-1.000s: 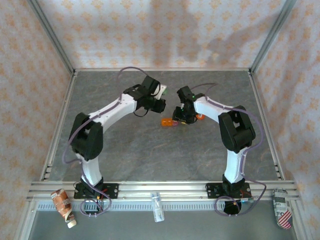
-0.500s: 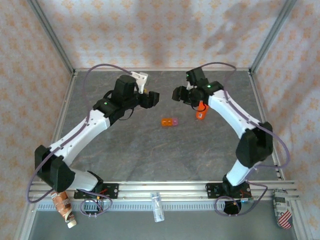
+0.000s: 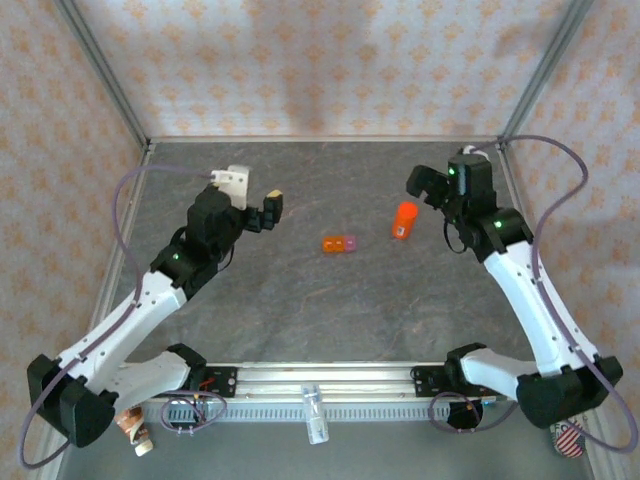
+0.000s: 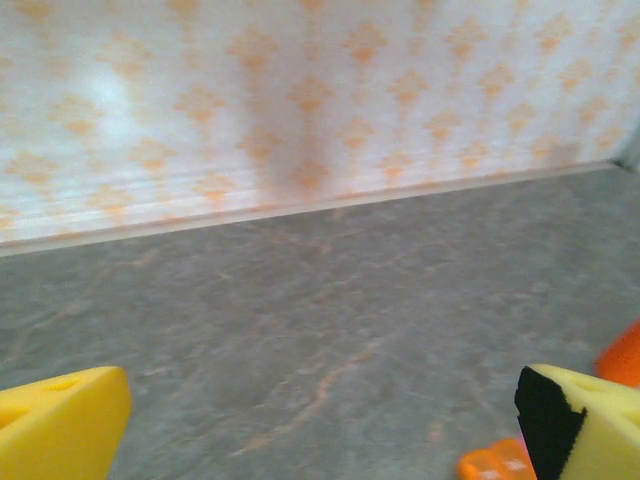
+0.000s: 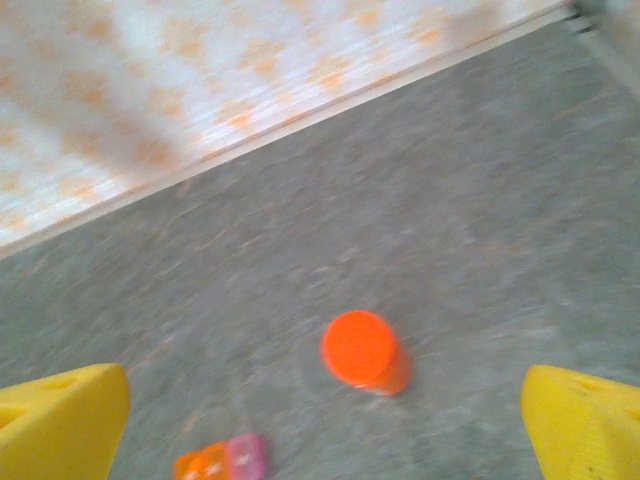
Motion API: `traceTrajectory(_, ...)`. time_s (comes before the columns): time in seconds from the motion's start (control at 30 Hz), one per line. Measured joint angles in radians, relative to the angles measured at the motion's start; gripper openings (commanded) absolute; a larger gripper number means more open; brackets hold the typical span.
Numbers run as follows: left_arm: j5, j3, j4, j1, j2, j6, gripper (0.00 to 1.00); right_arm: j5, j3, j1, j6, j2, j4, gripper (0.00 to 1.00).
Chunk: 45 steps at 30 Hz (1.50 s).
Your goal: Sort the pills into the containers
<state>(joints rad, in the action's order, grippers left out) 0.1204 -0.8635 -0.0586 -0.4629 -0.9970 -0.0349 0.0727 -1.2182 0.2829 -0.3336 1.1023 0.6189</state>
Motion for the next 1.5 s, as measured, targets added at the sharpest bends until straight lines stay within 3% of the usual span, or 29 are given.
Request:
traceTrajectory(0.2, 0.08, 0.218, 0.163, 0.103, 0.093, 0.066, 1.0, 0.199, 0.219, -0.098, -0.008, -0.073, -0.114, 1.0)
traceTrajectory(0.33, 0.095, 0.334, 0.253, 0.202, 0.112, 0.076, 1.0, 0.266, 0.348, -0.172, -0.022, -0.076, -0.206, 1.0)
traceTrajectory(0.6, 0.07, 0.488, 0.457, 0.407, 0.027, 0.078, 1.0, 0.361, 0.54, -0.246, 0.001, -0.05, -0.438, 1.0)
traceTrajectory(1.03, -0.013, 0.506, 0.665, 0.429, -0.169, 0.084, 1.0, 0.367, 0.665, -0.251, 0.108, 0.072, -0.729, 1.0)
traceTrajectory(1.5, -0.143, 0.578, 1.001, 0.43, -0.526, 0.071, 1.0, 0.195, 0.821, -0.251, 0.254, 0.234, -1.171, 1.0)
